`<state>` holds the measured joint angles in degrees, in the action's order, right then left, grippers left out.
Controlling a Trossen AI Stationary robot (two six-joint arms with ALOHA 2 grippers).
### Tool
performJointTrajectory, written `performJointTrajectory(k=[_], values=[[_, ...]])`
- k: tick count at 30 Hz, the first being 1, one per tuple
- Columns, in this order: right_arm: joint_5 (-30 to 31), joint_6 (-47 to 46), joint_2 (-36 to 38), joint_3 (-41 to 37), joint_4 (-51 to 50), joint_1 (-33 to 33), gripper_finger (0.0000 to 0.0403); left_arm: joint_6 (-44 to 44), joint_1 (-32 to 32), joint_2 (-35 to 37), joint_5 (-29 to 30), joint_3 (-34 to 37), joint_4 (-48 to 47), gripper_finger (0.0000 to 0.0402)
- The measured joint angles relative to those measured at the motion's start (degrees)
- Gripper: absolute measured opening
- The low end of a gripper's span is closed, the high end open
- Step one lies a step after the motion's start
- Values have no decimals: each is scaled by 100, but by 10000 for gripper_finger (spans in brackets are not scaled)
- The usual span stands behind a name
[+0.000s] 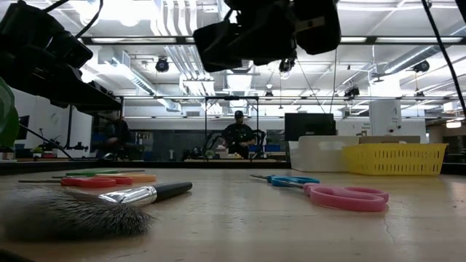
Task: Pick & Place Paint Supplies
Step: Put the black paint brush into the white bin
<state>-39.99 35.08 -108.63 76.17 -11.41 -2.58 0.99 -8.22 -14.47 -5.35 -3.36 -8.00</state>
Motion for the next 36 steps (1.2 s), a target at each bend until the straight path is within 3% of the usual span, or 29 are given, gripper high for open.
performJointTrajectory(k=[9, 18, 36], values=[[868, 878, -938, 645, -194, -346, 135, -1, -1, -1, 1, -1, -1, 169], [777, 1013, -1497, 947, -211, -366, 135, -1, 0, -1, 0, -1, 0, 169], [654, 989, -1828, 944, 135, -405, 135, 0, -1, 1, -1, 1, -1, 169]])
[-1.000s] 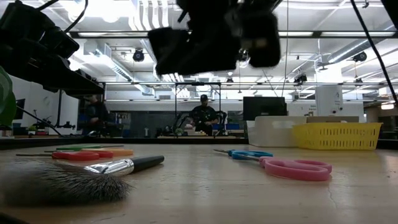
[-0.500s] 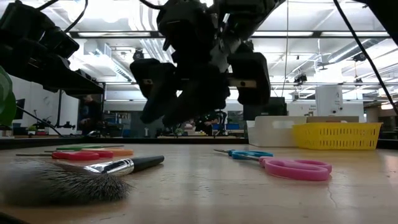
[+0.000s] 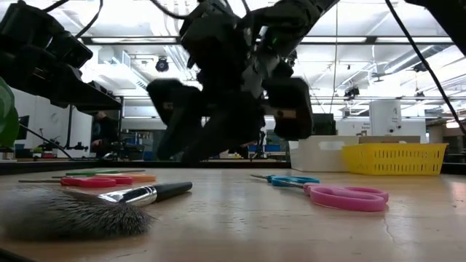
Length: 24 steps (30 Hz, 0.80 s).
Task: Pick & Place Paint Supplies
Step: Put the black paint brush into the white bin
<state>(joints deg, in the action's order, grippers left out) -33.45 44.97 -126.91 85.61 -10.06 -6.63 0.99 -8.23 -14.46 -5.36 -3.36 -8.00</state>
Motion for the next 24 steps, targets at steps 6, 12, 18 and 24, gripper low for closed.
performJointTrajectory(k=[6, 12, 18, 24], values=[[-94, -144, -323, 209, -10, -52, 135, 0, 2, -40, 1, 0, -1, 169], [-184, -360, -548, 378, -62, -46, 135, 0, 2, -76, -1, -2, 0, 169], [-91, -268, -573, 347, -74, -55, 135, 1, 2, -74, 0, -2, 1, 169], [103, -297, -566, 343, -138, -66, 134, 1, 2, -74, 0, -2, 1, 169]])
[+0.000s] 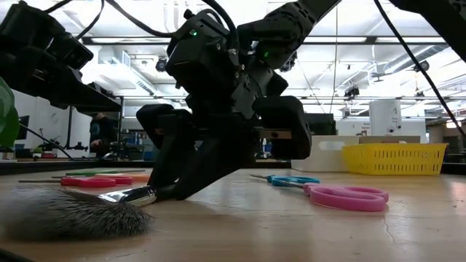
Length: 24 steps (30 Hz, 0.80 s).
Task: Pick & Place Paint Supplies
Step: Put the black paint brush into the white bin
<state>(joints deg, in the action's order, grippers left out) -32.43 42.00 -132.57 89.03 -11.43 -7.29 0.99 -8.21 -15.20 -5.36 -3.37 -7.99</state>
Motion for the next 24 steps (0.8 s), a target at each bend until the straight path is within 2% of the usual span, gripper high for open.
performJointTrajectory(k=[7, 17, 20, 24], values=[[49, 17, 0, -4, -21, 0, 129, 0, 0, -2, 2, 2, -2, 169], [48, 15, 2, -15, -102, -2, 34, 0, 0, 0, 2, 0, -2, 169], [54, 13, 2, -13, -134, -2, 34, 0, 0, -2, 1, 1, -1, 169], [77, -1, 0, -13, -145, -2, 56, 0, 0, -1, 2, 1, 0, 169]])
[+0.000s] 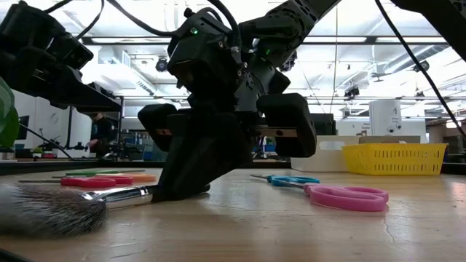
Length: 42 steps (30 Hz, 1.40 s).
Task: Pick & Place Paint Supplies
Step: Put the black paint brush into the white bin
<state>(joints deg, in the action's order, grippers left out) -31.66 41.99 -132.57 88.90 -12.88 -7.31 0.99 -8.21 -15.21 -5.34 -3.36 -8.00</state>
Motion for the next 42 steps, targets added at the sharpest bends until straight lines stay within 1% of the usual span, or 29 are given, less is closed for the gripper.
performJointTrajectory(k=[4, 11, 18, 32, 42], values=[[10, -1, -2, 0, -4, 0, 59, 0, 0, -2, 0, 1, -1, 169], [13, -1, -2, 0, -20, 2, 37, -2, 0, -2, 0, -2, -2, 169], [17, -1, -2, -2, -22, 2, 50, -1, 0, -2, 0, 1, 0, 169], [76, -1, 83, -15, -51, 2, 53, -2, 0, -2, 0, -1, -2, 169], [172, 2, 371, -33, -489, 111, 54, 0, -2, 0, -2, 1, -1, 169]])
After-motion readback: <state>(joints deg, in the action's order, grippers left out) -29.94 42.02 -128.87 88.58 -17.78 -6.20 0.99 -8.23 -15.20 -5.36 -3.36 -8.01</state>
